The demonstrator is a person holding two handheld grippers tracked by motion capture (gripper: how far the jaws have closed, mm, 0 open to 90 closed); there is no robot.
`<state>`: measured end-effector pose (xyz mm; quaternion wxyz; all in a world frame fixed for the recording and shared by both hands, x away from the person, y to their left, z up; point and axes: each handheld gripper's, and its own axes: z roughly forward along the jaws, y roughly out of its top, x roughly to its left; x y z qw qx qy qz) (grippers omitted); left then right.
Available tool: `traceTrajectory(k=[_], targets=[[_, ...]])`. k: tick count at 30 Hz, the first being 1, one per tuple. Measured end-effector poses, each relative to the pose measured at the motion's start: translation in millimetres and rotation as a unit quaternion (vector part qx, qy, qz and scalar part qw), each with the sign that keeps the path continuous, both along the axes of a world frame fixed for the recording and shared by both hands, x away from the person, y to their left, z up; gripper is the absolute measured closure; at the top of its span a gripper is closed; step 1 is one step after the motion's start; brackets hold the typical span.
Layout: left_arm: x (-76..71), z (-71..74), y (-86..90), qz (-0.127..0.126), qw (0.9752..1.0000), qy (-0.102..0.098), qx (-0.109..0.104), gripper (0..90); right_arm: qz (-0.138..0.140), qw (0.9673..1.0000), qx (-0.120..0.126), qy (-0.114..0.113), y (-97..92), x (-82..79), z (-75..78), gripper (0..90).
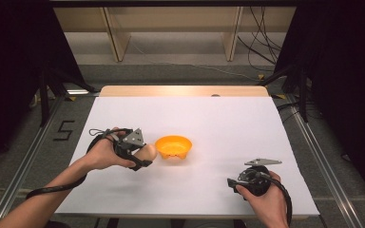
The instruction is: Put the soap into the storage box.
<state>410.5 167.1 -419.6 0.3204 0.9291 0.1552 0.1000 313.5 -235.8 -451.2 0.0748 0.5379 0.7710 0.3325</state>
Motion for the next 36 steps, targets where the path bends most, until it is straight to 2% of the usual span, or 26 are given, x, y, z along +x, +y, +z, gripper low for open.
traceTrajectory(k=[1,3,5,7,9,11,13,14,15,16,17,20,21,22,23,24,25,26,27,29,30,31,32,34,35,36], targets=[[1.8,2.2,0.6,-0.011,0.9998,-0.002,0.015,33.0,-0.007,0.9998,-0.021,-0.003,-0.5,0.3,1.2,45.0],[1.3,1.8,-1.3,-0.002,1.0,0.0,0.004,33.0,-0.009,0.9997,-0.021,-0.006,-0.5,0.2,1.2,45.0],[2.5,3.0,-1.9,-0.01,0.9999,0.001,0.01,33.0,-0.021,0.9994,-0.027,0.009,1.0,-1.5,3.5,45.0],[3.1,3.9,-3.0,-0.013,0.9998,-0.006,0.012,33.0,-0.022,0.9991,-0.035,0.009,0.2,-1.4,3.0,45.0],[3.2,3.8,-4.4,-0.01,0.9999,-0.002,0.008,33.0,-0.02,0.9988,-0.044,0.007,-0.8,-1.3,2.7,45.1],[3.8,4.5,-4.9,-0.013,0.9999,-0.001,0.011,33.0,-0.014,0.9991,-0.04,-0.001,-1.3,-0.4,1.4,45.1],[3.2,3.7,-6.6,-0.007,1.0,-0.002,0.0,33.0,-0.006,0.9993,-0.035,-0.012,-2.5,1.5,-1.5,45.1],[3.6,3.7,-7.1,-0.008,1.0,-0.004,-0.002,33.0,-0.004,0.9999,-0.016,-0.002,-0.8,0.7,0.0,45.1],[5.1,5.6,-6.3,-0.021,0.9997,-0.008,0.012,33.0,-0.004,0.9999,-0.016,-0.003,-0.7,0.7,0.0,45.0],[5.1,5.6,-6.3,-0.021,0.9997,-0.008,0.012,33.0,-0.004,0.9999,-0.016,-0.003,-0.7,0.7,0.0,45.0],[5.4,6.1,-7.1,-0.017,0.9998,-0.008,0.007,33.0,-0.019,0.9995,-0.018,0.017,1.3,-1.7,2.9,45.0],[5.8,6.2,-8.4,-0.014,0.9999,-0.008,-0.001,33.0,-0.018,0.9995,-0.022,0.012,1.0,-1.5,3.0,45.1],[6.6,7.8,-8.9,-0.02,0.9998,-0.01,0.004,33.0,-0.01,0.9996,-0.021,-0.015,-0.8,0.1,0.2,45.1],[6.6,7.8,-8.9,-0.02,0.9998,-0.01,0.004,33.0,-0.01,0.9996,-0.021,-0.015,-0.8,0.1,0.2,45.1],[6.7,9.6,-10.1,-0.018,0.9998,-0.013,0.001,33.0,-0.006,0.9999,0.005,0.014,-1.4,-0.4,1.0,45.1],[7.5,11.5,-10.1,-0.022,0.9996,-0.014,0.006,33.0,-0.005,1.0,0.007,0.003,-1.5,0.6,0.4,45.1],[7.3,12.4,-10.3,-0.019,0.9997,-0.011,0.005,33.0,-0.011,0.9997,-0.023,-0.006,-2.0,1.0,1.3,45.1],[7.3,12.4,-10.3,-0.019,0.9997,-0.011,0.005,33.0,-0.011,0.9997,-0.023,-0.006,-2.0,1.0,1.3,45.1],[6.2,11.9,-11.9,-0.009,0.9998,-0.011,-0.013,33.0,-0.01,0.9997,-0.02,-0.005,-2.0,0.4,2.0,45.2],[8.7,15.3,-10.5,-0.025,0.9996,-0.014,0.005,33.0,-0.019,0.9997,-0.011,0.003,-0.3,-0.8,2.2,45.2],[8.6,14.5,-11.2,-0.018,0.9998,-0.011,-0.005,33.0,-0.01,0.9996,-0.023,-0.011,-2.9,1.0,1.3,45.2],[9.8,15.9,-10.3,-0.022,0.9997,-0.013,0.004,33.0,-0.001,1.0,0.0,-0.01,-4.1,2.6,-0.3,45.2],[11.0,16.6,-10.2,-0.025,0.9995,-0.017,0.004,33.0,0.003,1.0,0.006,-0.005,-4.0,2.6,-0.1,45.2],[9.9,15.5,-11.8,-0.01,0.9998,-0.01,-0.012,33.0,-0.006,1.0,-0.002,-0.007,-2.4,2.1,0.3,45.3],[12.0,17.6,-11.0,-0.025,0.9995,-0.018,0.003,33.0,-0.014,0.9998,-0.015,-0.007,-1.8,1.8,0.6,45.2],[12.0,17.6,-11.0,-0.025,0.9995,-0.018,0.003,33.0,-0.015,0.9998,-0.015,-0.005,-1.8,1.6,0.7,45.3]])
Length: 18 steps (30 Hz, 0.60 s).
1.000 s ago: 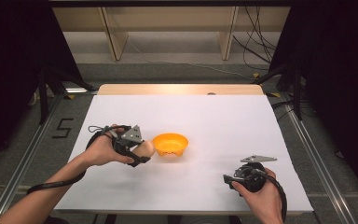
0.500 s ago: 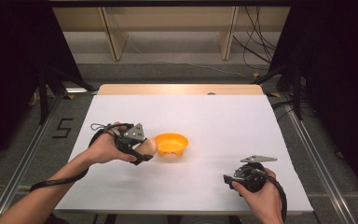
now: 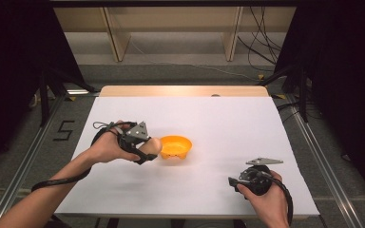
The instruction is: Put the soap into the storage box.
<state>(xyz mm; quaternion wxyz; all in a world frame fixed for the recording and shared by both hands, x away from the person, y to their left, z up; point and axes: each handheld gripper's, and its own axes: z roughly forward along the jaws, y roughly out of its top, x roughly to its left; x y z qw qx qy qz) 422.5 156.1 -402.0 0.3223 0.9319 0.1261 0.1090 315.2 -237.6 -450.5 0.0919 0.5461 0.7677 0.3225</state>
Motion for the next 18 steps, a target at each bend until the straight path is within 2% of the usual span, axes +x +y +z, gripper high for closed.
traceTrajectory(k=[1,2,3,4,5,6,7,8,9,10,11,14,15,18], targets=[[-0.2,-0.7,-2.3,0.006,0.9999,0.003,-0.011,33.0,0.003,1.0,0.002,-0.003,-0.2,0.2,-0.1,45.3],[1.0,0.8,-2.1,-0.002,1.0,0.0,0.0,33.0,0.004,1.0,0.0,-0.002,-0.6,0.2,-0.1,45.3],[0.9,0.3,-3.5,0.002,1.0,0.0,-0.009,33.0,0.005,1.0,-0.001,-0.002,-0.9,0.3,-0.1,45.4],[0.1,-0.6,-5.2,0.01,0.9997,0.006,-0.021,33.0,-0.002,0.9997,-0.024,-0.002,-0.9,-1.2,2.2,45.4],[0.8,1.0,-5.1,0.004,0.9999,0.003,-0.011,33.0,0.005,0.9999,-0.014,-0.004,-1.6,-0.6,1.2,45.4],[0.8,1.0,-5.1,0.004,0.9999,0.003,-0.011,33.0,0.002,0.9999,-0.015,-0.001,-1.6,-0.9,1.5,45.4],[0.7,1.1,-6.9,0.009,0.9998,0.004,-0.017,33.0,0.001,1.0,-0.005,-0.003,-1.6,0.1,-0.1,45.4],[0.7,1.1,-6.9,0.009,0.9998,0.004,-0.017,33.0,0.001,1.0,-0.005,-0.003,-1.6,0.1,-0.1,45.4],[2.1,2.5,-6.7,0.002,1.0,0.0,-0.008,33.0,-0.001,0.9999,-0.011,-0.003,-1.7,0.1,0.1,45.4],[2.4,2.1,-8.4,0.006,0.9998,0.002,-0.018,33.0,0.001,1.0,-0.008,-0.002,-1.7,0.0,0.3,45.5],[4.7,3.8,-7.5,-0.004,1.0,-0.002,-0.003,33.0,0.003,1.0,-0.007,-0.004,-1.7,0.1,0.3,45.4],[5.4,3.0,-8.4,0.006,0.9999,0.003,-0.011,33.0,0.002,0.9999,-0.009,-0.004,-1.6,0.4,0.0,45.5],[7.0,3.4,-8.5,0.001,1.0,-0.002,-0.007,33.1,0.003,1.0,-0.009,-0.004,-1.8,0.3,-0.2,45.5],[7.2,2.8,-10.4,0.007,0.9999,0.004,-0.012,33.0,0.001,1.0,-0.008,-0.003,-1.9,0.0,0.1,45.5]])
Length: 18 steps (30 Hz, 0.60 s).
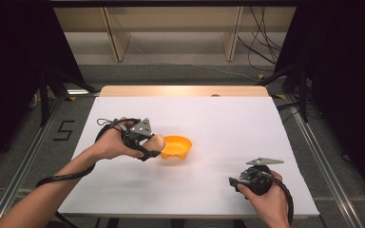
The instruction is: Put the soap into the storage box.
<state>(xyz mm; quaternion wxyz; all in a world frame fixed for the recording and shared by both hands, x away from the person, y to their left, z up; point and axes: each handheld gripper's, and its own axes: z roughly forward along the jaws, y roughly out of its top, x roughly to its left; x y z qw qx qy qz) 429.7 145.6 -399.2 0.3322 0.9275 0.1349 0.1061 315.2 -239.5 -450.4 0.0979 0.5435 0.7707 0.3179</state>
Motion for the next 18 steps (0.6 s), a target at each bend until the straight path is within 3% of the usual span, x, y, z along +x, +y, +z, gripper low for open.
traceTrajectory(k=[2,3,7,15,16,18], targets=[[0.0,0.6,-1.7,0.002,1.0,-0.001,-0.001,33.1,0.0,1.0,0.001,-0.002,-0.2,-0.1,0.3,45.5],[1.8,2.0,-2.0,-0.01,0.9999,-0.007,0.007,33.0,0.001,1.0,0.002,-0.001,-0.3,0.1,0.1,45.5],[1.3,2.2,-6.2,-0.001,1.0,-0.001,-0.005,33.1,0.001,1.0,0.001,-0.002,0.1,0.2,0.1,45.5],[4.5,4.2,-9.5,-0.006,1.0,-0.005,-0.005,33.1,-0.005,1.0,0.002,-0.004,0.7,1.3,-0.5,45.5],[6.1,6.9,-8.7,-0.013,0.9999,-0.01,0.003,33.1,-0.006,1.0,0.004,-0.005,1.0,1.4,-0.7,45.6],[3.8,5.6,-10.1,0.003,0.9998,-0.005,-0.018,33.0,-0.007,1.0,0.004,-0.005,0.9,1.0,0.0,45.6]])
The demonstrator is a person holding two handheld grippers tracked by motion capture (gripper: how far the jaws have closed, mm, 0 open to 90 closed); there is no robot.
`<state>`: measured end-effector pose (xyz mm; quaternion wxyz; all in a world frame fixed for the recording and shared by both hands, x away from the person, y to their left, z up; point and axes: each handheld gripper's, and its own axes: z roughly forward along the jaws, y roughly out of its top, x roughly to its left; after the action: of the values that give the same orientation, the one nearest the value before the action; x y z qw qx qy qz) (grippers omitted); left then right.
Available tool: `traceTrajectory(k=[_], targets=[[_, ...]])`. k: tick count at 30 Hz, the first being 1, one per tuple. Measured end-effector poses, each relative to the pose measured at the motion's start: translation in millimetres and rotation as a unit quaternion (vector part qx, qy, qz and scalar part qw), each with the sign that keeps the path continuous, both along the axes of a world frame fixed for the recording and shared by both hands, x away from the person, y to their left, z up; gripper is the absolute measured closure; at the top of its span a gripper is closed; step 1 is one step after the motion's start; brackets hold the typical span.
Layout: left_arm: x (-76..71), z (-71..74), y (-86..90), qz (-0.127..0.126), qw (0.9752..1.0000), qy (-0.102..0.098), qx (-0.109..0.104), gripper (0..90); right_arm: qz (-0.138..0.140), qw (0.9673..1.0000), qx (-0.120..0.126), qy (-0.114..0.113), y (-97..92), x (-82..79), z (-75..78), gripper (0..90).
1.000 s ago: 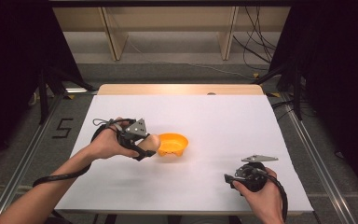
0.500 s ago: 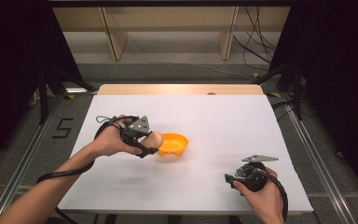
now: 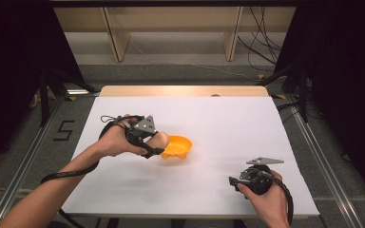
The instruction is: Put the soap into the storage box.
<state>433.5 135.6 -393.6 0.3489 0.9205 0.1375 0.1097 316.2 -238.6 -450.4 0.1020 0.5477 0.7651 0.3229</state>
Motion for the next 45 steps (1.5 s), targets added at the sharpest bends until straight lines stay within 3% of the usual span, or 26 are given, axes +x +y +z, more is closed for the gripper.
traceTrajectory(k=[1,5,11,15,17,19,20,23,28,36,39,43,45], targets=[[1.5,2.0,1.3,-0.012,0.9998,-0.004,0.017,33.1,-0.001,1.0,0.001,0.0,0.0,0.3,-0.2,45.6],[0.5,-0.2,-0.9,-0.001,1.0,0.0,-0.002,33.1,0.001,1.0,0.0,0.002,0.2,0.6,0.0,45.6],[4.5,1.1,-4.2,-0.011,0.9999,-0.006,0.008,33.1,0.0,1.0,0.002,-0.001,0.1,0.7,-0.7,45.7],[4.3,0.8,-7.3,-0.003,1.0,-0.003,0.0,33.1,-0.002,1.0,-0.003,0.001,-0.2,0.4,0.0,45.7],[6.8,2.9,-7.1,-0.015,0.9997,-0.01,0.016,33.1,0.006,1.0,-0.003,0.002,-1.7,0.8,-0.3,45.9],[6.0,1.4,-10.4,-0.007,0.9999,-0.007,0.008,33.1,0.006,1.0,0.001,0.001,-1.1,1.3,0.7,46.2],[7.1,2.5,-10.4,-0.015,0.9997,-0.011,0.016,33.1,0.007,1.0,0.0,0.0,-1.4,1.7,0.5,46.2],[7.2,2.0,-12.6,-0.012,0.9998,-0.013,0.008,33.1,0.002,1.0,-0.001,0.002,-1.3,0.7,1.6,46.1],[8.5,1.4,-15.0,-0.017,0.9997,-0.015,0.013,33.1,0.001,1.0,-0.009,-0.002,-2.5,1.9,0.2,45.9],[11.0,4.8,-18.5,-0.011,0.9997,-0.021,-0.002,33.1,0.001,1.0,-0.002,-0.005,-3.2,1.4,0.7,46.0],[12.8,4.7,-20.3,-0.007,0.9998,-0.016,-0.006,33.1,-0.001,1.0,-0.001,0.005,-3.6,0.5,1.4,46.0],[15.7,4.5,-21.5,-0.01,0.9998,-0.016,0.002,33.1,0.008,0.9999,-0.006,-0.006,-4.6,1.9,0.3,46.0],[16.4,3.8,-22.2,-0.01,0.9998,-0.015,0.001,33.1,0.002,1.0,-0.004,0.001,-3.7,1.2,0.8,46.0]])
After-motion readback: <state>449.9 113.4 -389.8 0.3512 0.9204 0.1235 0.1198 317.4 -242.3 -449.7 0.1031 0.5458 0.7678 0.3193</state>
